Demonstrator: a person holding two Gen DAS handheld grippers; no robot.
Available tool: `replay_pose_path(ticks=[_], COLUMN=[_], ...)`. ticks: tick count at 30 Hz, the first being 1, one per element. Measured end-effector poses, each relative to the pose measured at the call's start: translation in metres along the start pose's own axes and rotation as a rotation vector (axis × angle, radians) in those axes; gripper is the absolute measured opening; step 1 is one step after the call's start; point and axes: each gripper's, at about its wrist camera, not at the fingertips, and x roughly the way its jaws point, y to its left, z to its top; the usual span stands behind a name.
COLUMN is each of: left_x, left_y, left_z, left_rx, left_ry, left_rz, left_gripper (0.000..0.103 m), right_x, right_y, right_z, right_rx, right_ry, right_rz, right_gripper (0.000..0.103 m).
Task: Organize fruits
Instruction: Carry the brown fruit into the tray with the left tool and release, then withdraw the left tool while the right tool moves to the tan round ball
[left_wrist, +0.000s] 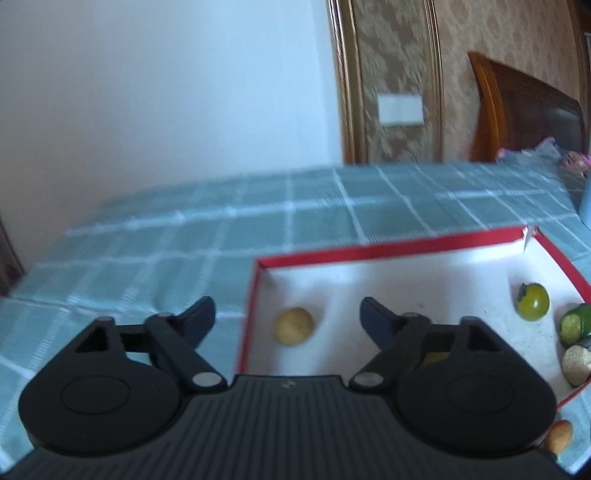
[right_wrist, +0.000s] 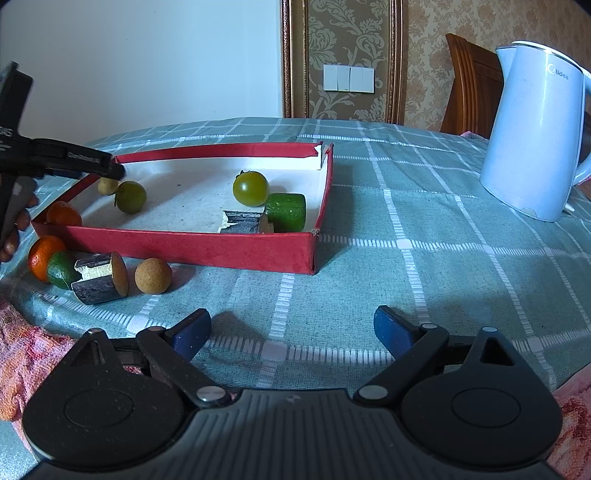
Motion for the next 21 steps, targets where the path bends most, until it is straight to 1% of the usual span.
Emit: replay_pose_path(ticks=[3,4,6,10,12,13,15,17,19,21], left_x=[-0.023,-0.031,-0.047,-0.074,-0.086,-0.093,-0.103,-0.109,-0.110,-0.108], left_y=[0.008,0.013,0.021,0.032,0.033,0.033,0.034,0.036,0.036,0.036], left_z=[-0.004,-0.006,-0.014,-0.035,-0.047,-0.054,-0.067,-0.081,-0.091,-0.098], left_rx=[-0.002,-0.013,-0.039,-0.084,-0.086,-0.085,-0.089,-0.101,-0.087,-0.074], left_ry=[-0.035,-0.045,-0.051,-0.023,-0.011,-0.008,0.002,0.015,0.041,0.055], left_rz=[0.038,0.047,0.037,-0.006,-0.026,-0.040,-0.061,-0.076,-0.086,-0.076], left_gripper=[0.087,0.089,0.093,0.093,0.094,0.096,0.097,0.098,0.098,0.098], right_x=[0.001,0.001,0.001,0.001,0.001,0.001,0.001,0.001,0.001,0.001], right_y=[0.001,0.001,0.001,0.002,0.002,0.002,0.002,0.002,0.002,0.002], right_z=[0.000,0.000,0.000,0.000,0.000,0.000,-0.001,-0.001,-0.001,-0.001], right_rx=[0.000,0.001,0.000,-0.002,-0.002,-0.002,-0.004,-0.004,-0.003,-0.003], right_ry=[0.000,0.000,0.000,0.001,0.001,0.001,0.001,0.002,0.001,0.001], right_rz=[0.001,0.001,0.001,0.001,0.001,0.001,0.001,0.001,0.001,0.002], right_gripper=[0.096,0.096,0.096,0.096,0.096,0.096,0.096,0.096,0.096,0.096])
